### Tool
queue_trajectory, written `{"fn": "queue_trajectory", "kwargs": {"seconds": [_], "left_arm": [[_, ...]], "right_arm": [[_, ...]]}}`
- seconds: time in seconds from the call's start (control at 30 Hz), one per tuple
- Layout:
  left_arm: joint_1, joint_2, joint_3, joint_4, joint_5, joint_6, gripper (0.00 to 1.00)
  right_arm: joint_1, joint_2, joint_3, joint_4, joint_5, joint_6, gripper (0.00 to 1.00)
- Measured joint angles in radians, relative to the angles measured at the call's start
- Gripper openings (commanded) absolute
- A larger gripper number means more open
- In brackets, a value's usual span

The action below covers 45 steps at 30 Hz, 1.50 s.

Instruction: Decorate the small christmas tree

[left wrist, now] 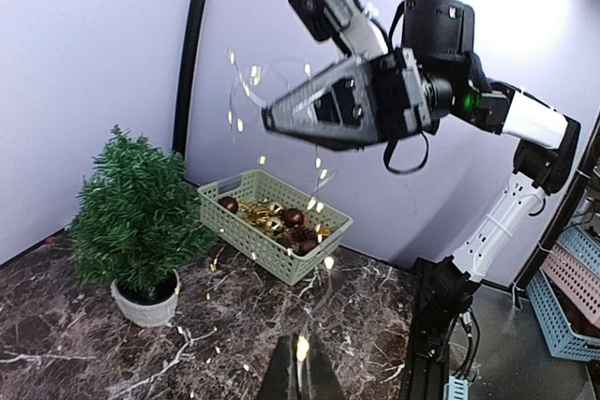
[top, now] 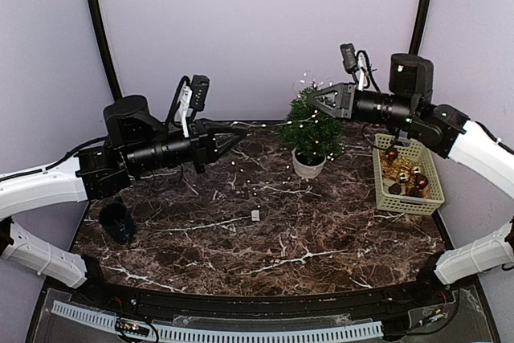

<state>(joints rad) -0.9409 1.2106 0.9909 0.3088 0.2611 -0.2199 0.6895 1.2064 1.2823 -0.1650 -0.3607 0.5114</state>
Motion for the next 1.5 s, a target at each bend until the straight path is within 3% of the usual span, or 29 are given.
{"fn": "queue_trajectory", "kwargs": {"seconds": [0.03,0.17,0.27,0.5,0.63,1.07,1.37,1.5], "left_arm": [[0.000,-0.014,0.000,-0.019,-0.020,0.003,0.00],[0.000,-0.054,0.000,-0.127,-0.139,0.017,0.00],[0.008,-0.058,0.000,-0.213,-0.233,0.018,0.00],[0.094,-0.078,-0.037,-0.333,-0.330,-0.014,0.00],[0.130,-0.117,-0.055,-0.370,-0.342,-0.024,0.00],[0.147,-0.178,-0.078,-0.414,-0.303,0.006,0.00],[0.147,-0.184,-0.082,-0.416,-0.237,0.042,0.00],[0.147,-0.185,-0.082,-0.419,-0.234,0.053,0.00]], "right_arm": [[0.001,0.003,-0.027,0.002,0.013,0.008,0.01],[0.005,0.025,-0.124,0.002,0.089,0.061,0.46],[0.005,0.031,-0.158,-0.012,0.170,0.083,0.67],[-0.009,0.012,-0.158,-0.092,0.422,0.129,0.78],[-0.077,0.020,-0.132,-0.170,0.492,0.122,0.77],[-0.135,0.316,0.254,-0.299,0.564,-0.086,0.51],[-0.150,0.518,0.440,-0.352,0.564,-0.179,0.46],[-0.153,0.588,0.501,-0.375,0.558,-0.203,0.30]]}}
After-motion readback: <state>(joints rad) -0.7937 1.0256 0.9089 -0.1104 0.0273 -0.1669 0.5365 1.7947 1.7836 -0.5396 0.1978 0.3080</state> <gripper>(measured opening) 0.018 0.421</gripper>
